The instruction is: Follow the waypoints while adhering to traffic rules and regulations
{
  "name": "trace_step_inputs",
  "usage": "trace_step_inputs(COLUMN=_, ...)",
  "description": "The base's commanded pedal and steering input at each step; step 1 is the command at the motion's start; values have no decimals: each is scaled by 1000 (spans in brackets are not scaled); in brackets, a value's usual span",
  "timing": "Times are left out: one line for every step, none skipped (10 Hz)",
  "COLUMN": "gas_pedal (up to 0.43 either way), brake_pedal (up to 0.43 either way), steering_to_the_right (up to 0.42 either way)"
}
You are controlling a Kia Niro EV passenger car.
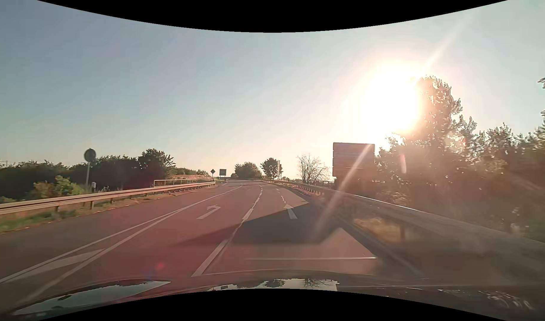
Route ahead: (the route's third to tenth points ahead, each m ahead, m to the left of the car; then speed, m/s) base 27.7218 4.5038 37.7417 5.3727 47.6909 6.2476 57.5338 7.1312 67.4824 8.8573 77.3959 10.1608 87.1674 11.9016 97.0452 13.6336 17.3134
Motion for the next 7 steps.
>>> trace_step_inputs(gas_pedal=150, brake_pedal=0, steering_to_the_right=-8)
trace_step_inputs(gas_pedal=150, brake_pedal=0, steering_to_the_right=-7)
trace_step_inputs(gas_pedal=157, brake_pedal=0, steering_to_the_right=-7)
trace_step_inputs(gas_pedal=157, brake_pedal=0, steering_to_the_right=-8)
trace_step_inputs(gas_pedal=157, brake_pedal=0, steering_to_the_right=-8)
trace_step_inputs(gas_pedal=157, brake_pedal=0, steering_to_the_right=-8)
trace_step_inputs(gas_pedal=157, brake_pedal=0, steering_to_the_right=-8)
